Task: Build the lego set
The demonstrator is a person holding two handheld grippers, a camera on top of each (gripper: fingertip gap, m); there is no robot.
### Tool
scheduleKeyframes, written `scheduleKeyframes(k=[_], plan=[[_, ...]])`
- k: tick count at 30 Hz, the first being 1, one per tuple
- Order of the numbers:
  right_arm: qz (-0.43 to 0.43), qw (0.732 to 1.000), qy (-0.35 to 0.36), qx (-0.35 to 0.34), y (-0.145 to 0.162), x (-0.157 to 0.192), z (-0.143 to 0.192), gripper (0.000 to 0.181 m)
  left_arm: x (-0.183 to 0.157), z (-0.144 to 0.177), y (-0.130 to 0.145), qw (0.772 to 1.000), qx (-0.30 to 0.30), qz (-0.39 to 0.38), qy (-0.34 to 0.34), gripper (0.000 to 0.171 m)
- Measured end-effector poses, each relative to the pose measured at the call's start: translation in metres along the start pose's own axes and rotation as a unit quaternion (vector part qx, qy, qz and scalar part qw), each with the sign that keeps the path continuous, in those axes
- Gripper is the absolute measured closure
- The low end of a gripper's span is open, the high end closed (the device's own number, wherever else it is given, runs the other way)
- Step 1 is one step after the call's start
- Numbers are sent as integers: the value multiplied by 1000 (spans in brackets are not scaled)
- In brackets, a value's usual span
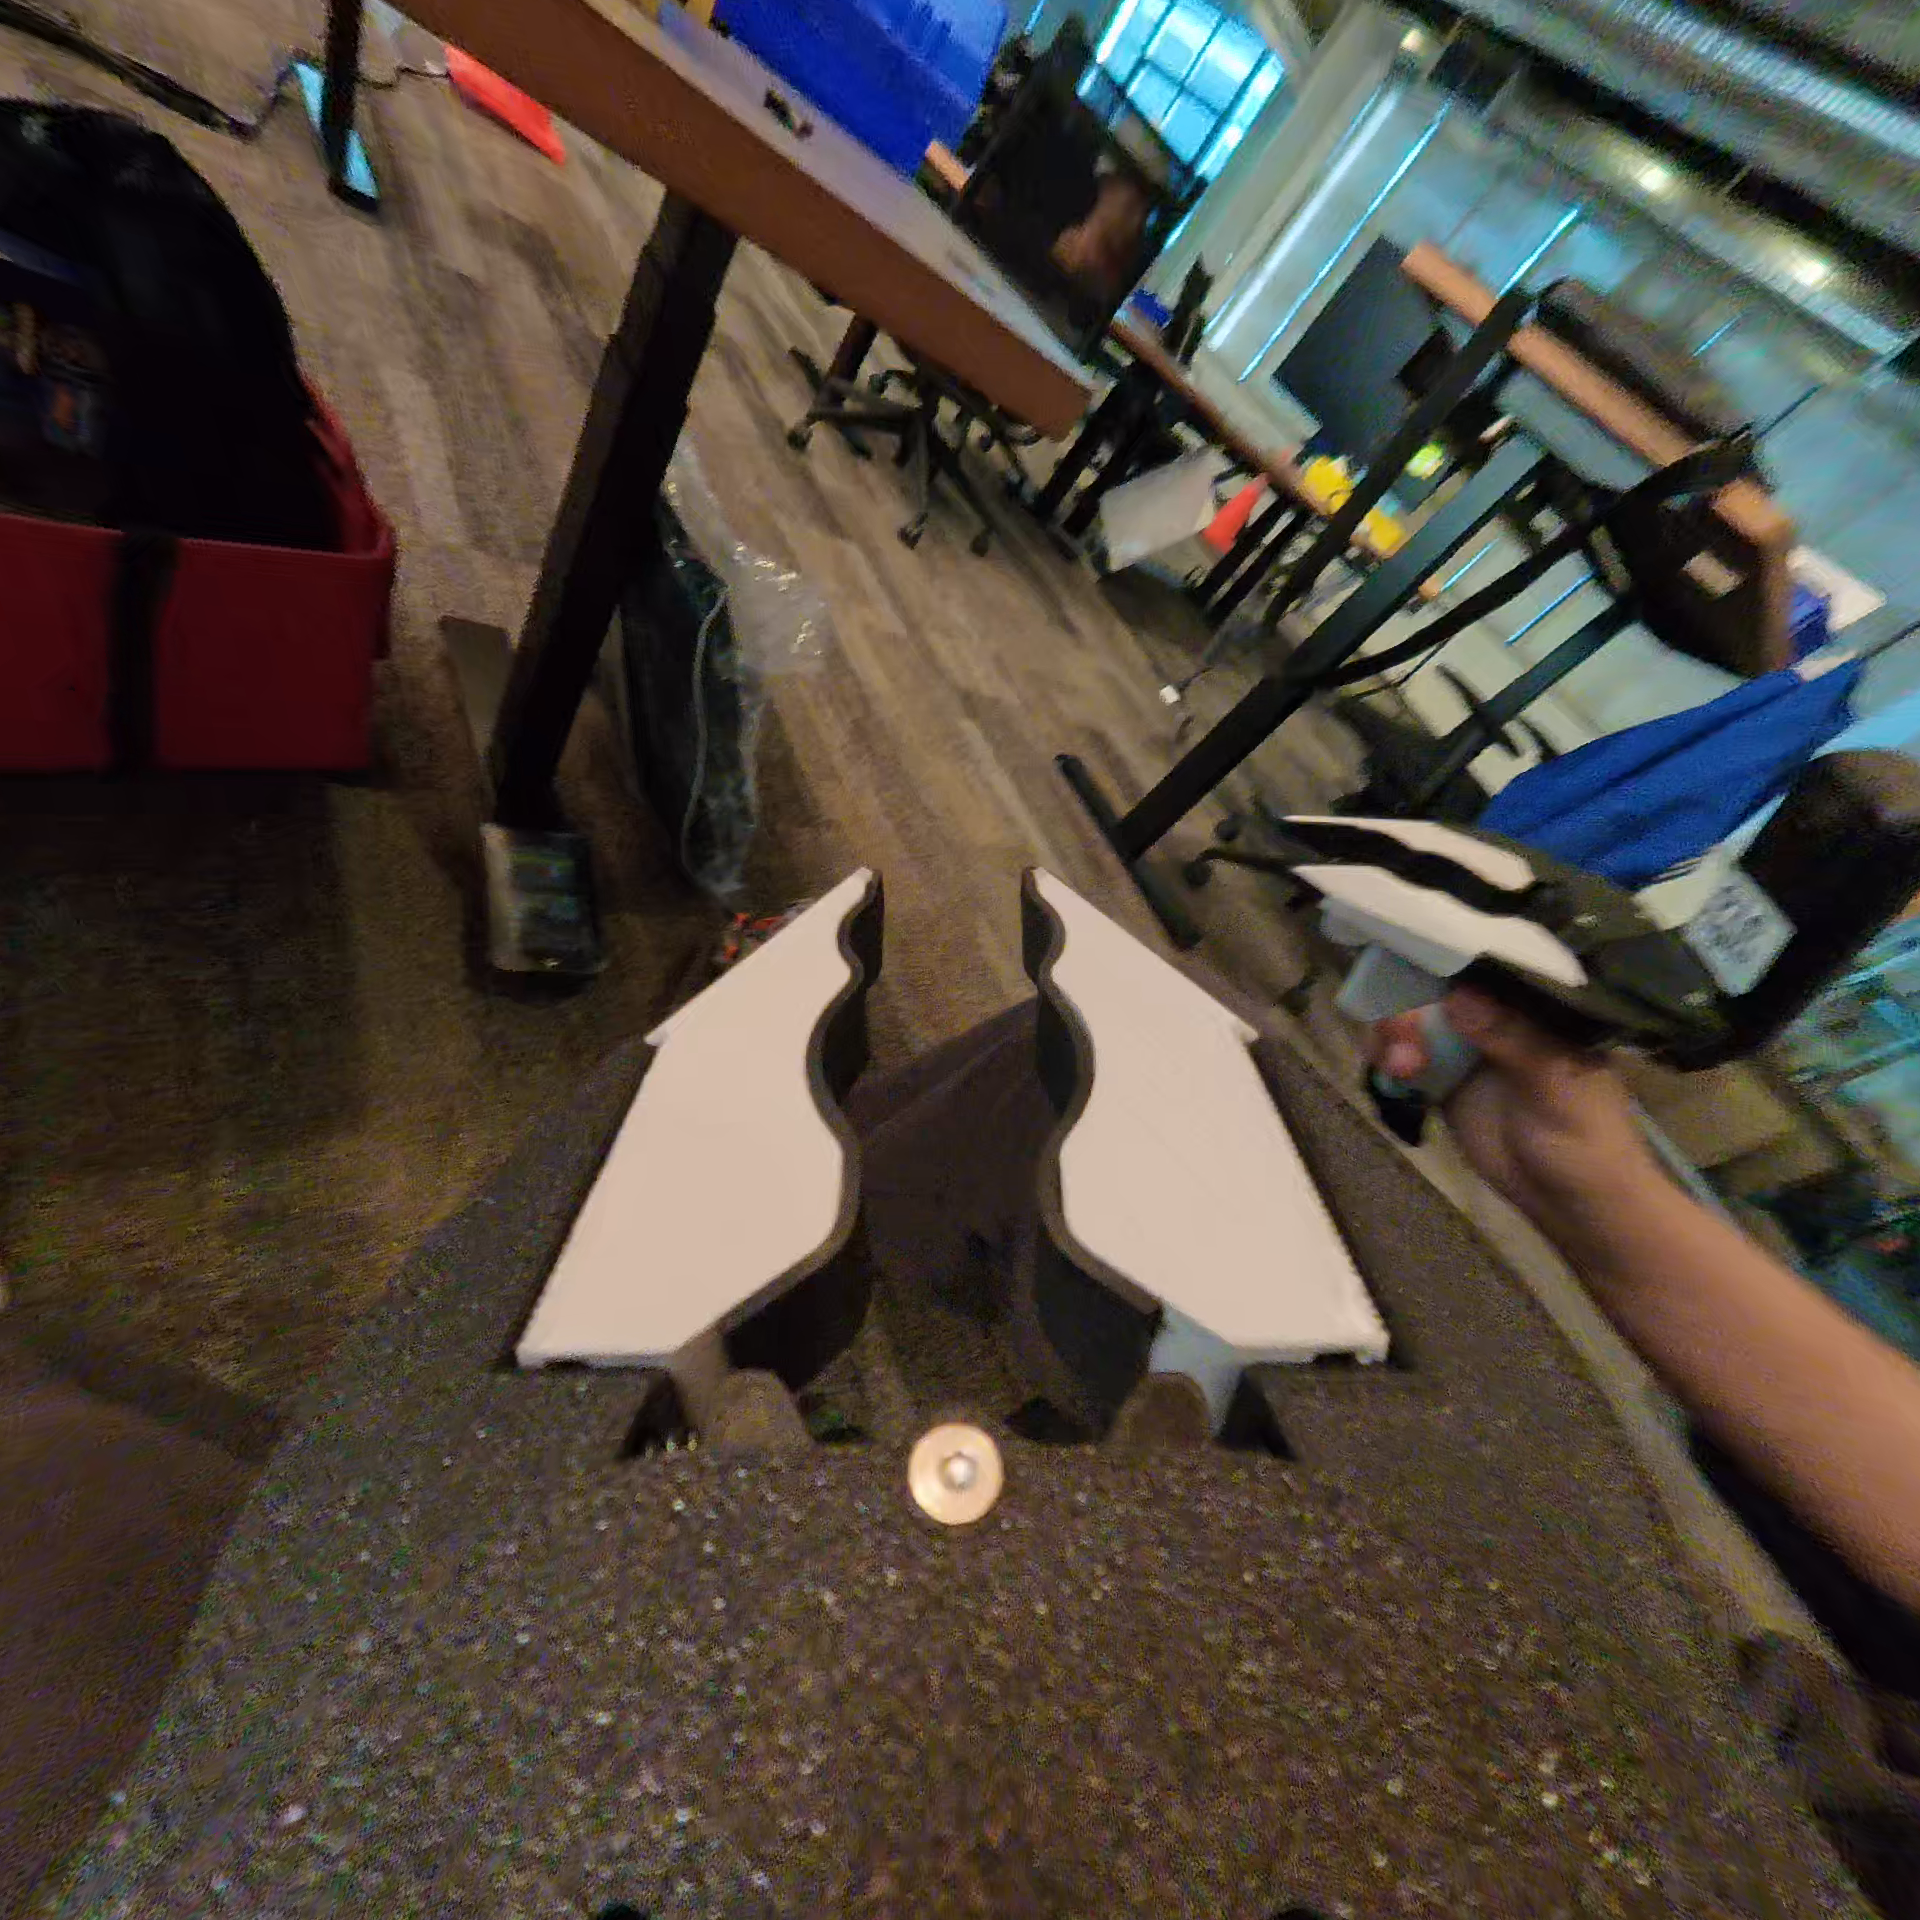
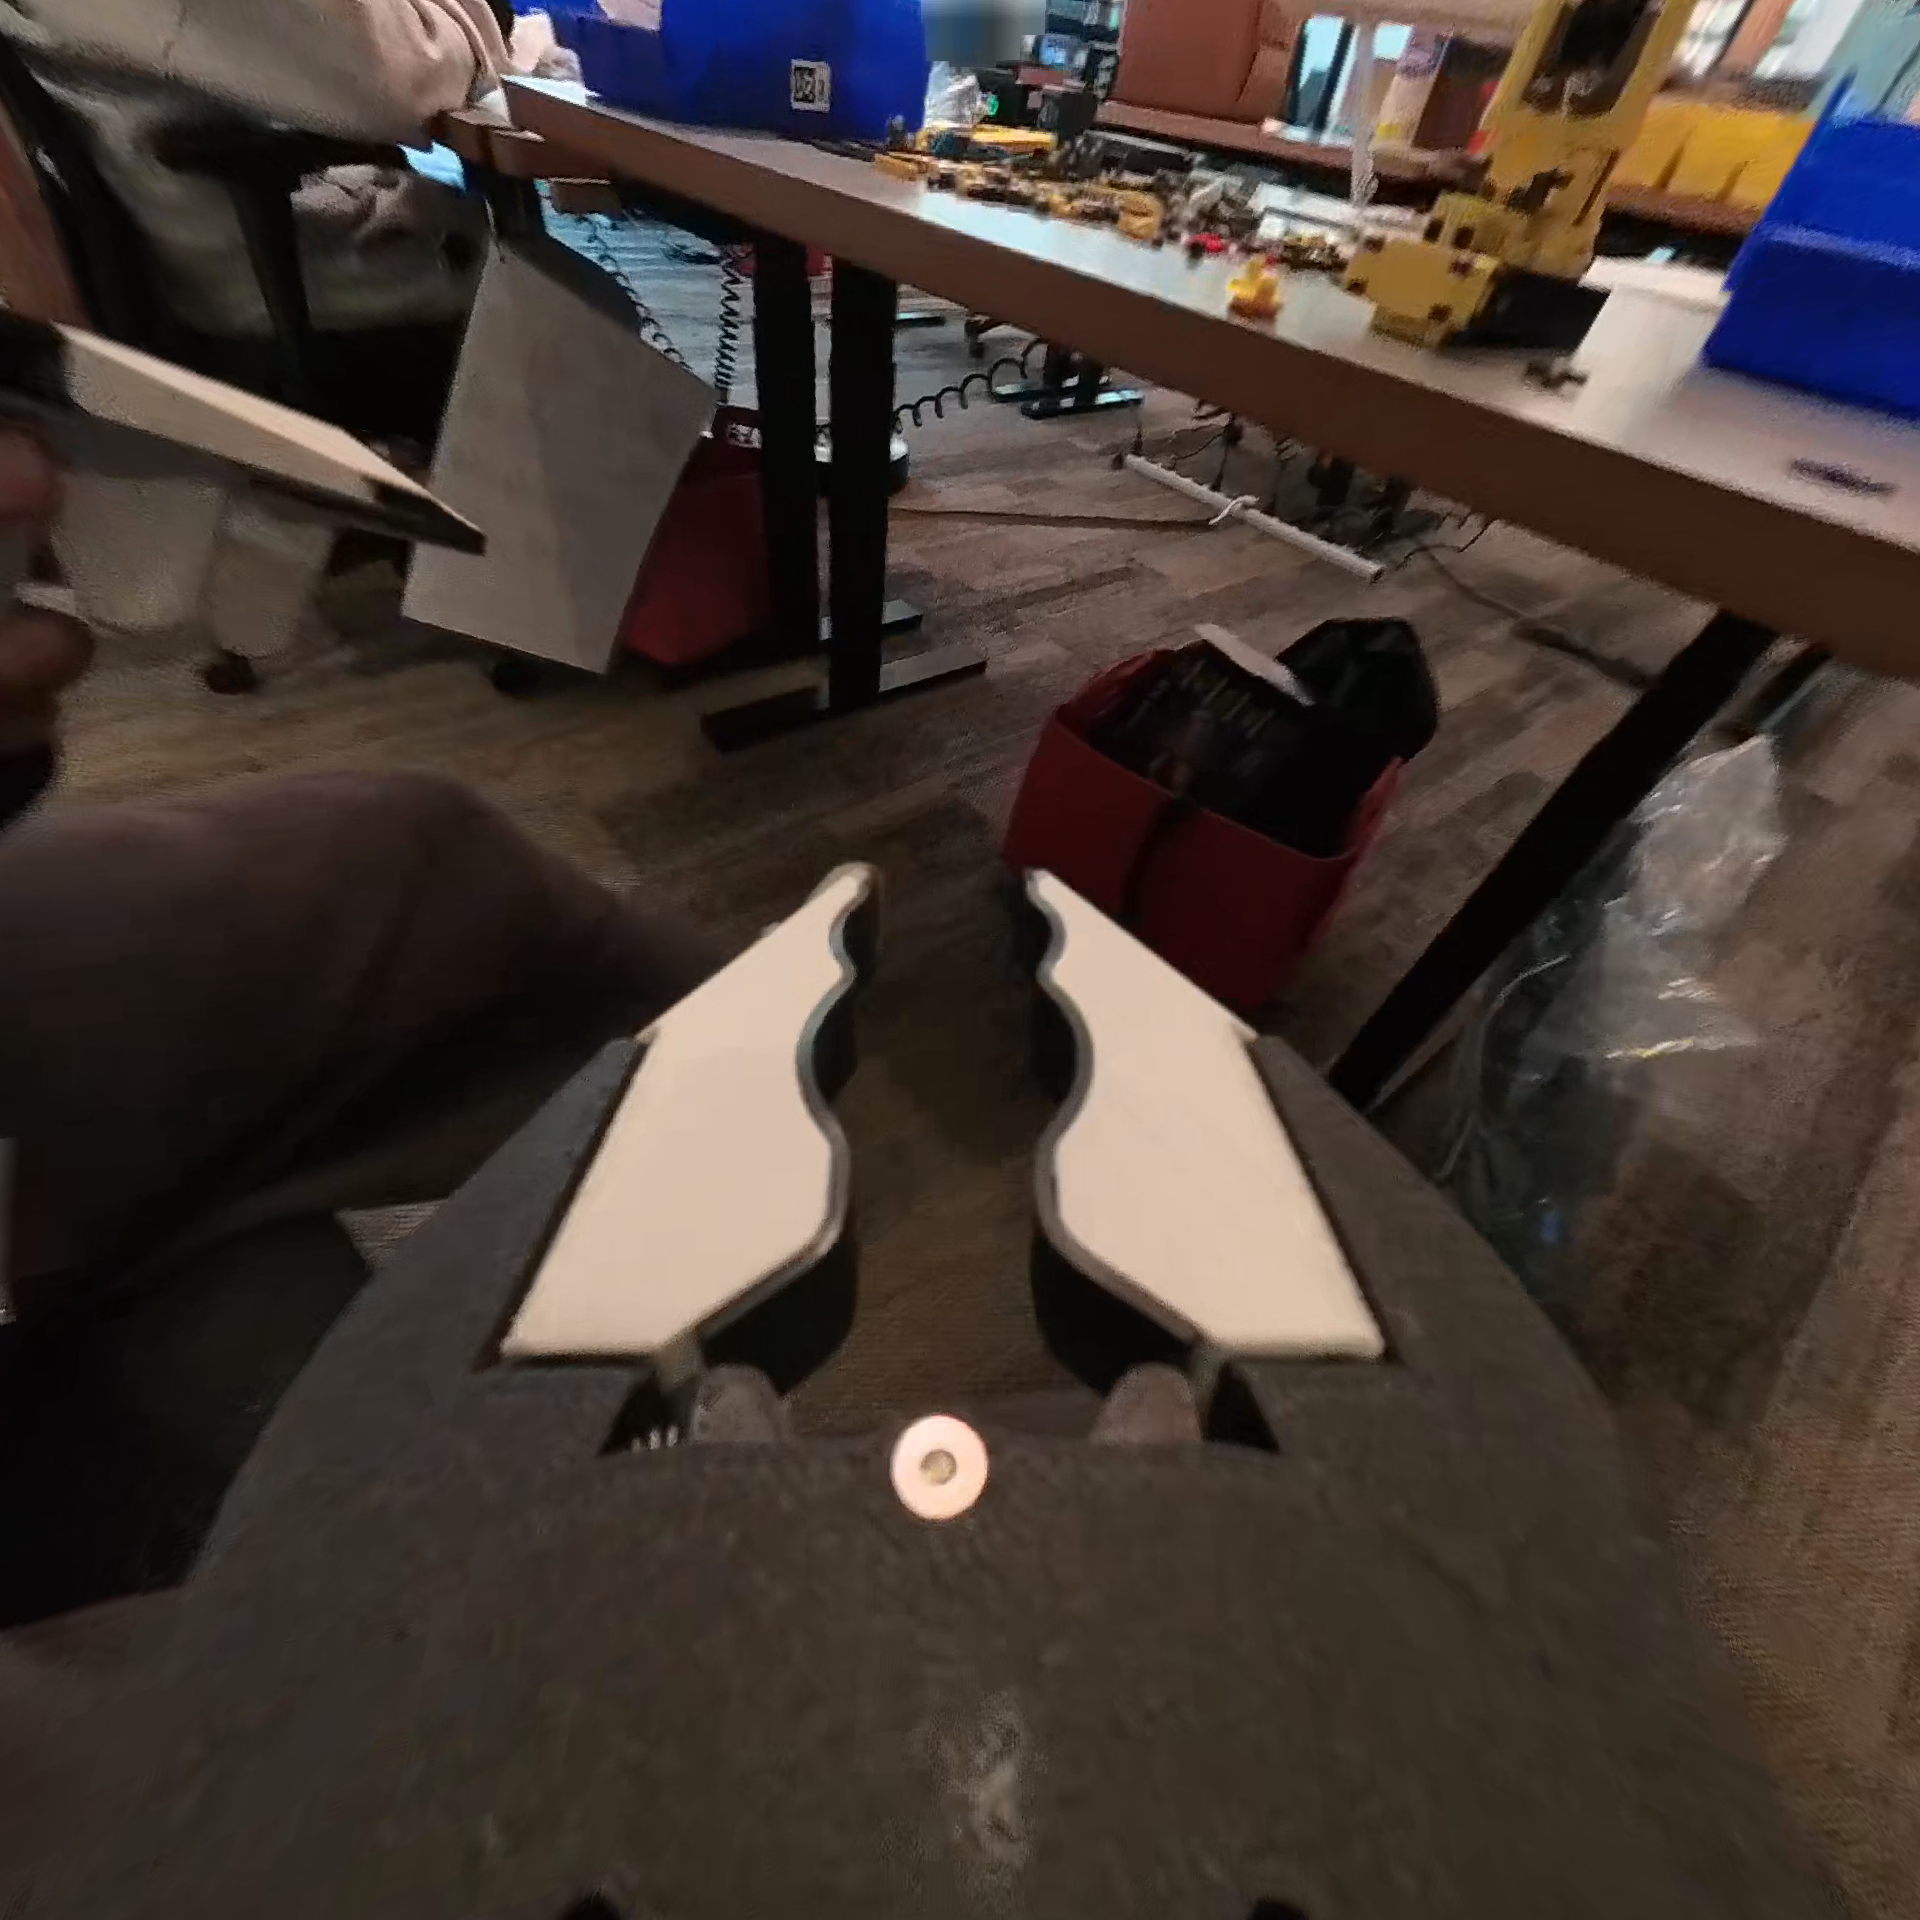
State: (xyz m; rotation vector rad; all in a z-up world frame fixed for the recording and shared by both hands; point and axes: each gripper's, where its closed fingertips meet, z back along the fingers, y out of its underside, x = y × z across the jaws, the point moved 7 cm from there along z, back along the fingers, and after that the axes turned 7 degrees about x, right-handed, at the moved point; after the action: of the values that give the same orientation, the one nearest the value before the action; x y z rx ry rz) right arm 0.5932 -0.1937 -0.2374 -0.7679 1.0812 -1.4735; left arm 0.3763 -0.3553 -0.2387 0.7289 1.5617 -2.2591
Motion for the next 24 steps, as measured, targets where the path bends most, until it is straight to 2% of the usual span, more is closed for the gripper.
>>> scheduleKeyframes(k=[2,5,8,12,14,17,19,22,24], plan=[[39,999,35,4,1,3,-12,145,-2,4,0,1000,4,6,6,146],[71,994,80,40,11,2,-31,134,1,9,3,999,8,-13,-29,146],[61,994,51,70,19,6,-42,129,6,10,0,999,5,-12,-53,146],[33,998,53,23,3,1,-56,129,24,3,-11,993,13,-42,-107,146],[48,997,56,3,-6,-3,-74,129,40,-7,-22,985,16,-68,-156,146],[81,994,77,3,-8,-15,-122,129,69,-36,-41,970,54,-123,-204,146],[68,995,72,13,0,-26,-162,129,92,-61,-52,952,84,-174,-237,146],[21,997,37,61,32,-46,-221,130,139,-105,-54,926,129,-239,-262,146],[-2,995,19,98,62,-59,-254,130,180,-139,-40,932,179,-221,-226,148]])
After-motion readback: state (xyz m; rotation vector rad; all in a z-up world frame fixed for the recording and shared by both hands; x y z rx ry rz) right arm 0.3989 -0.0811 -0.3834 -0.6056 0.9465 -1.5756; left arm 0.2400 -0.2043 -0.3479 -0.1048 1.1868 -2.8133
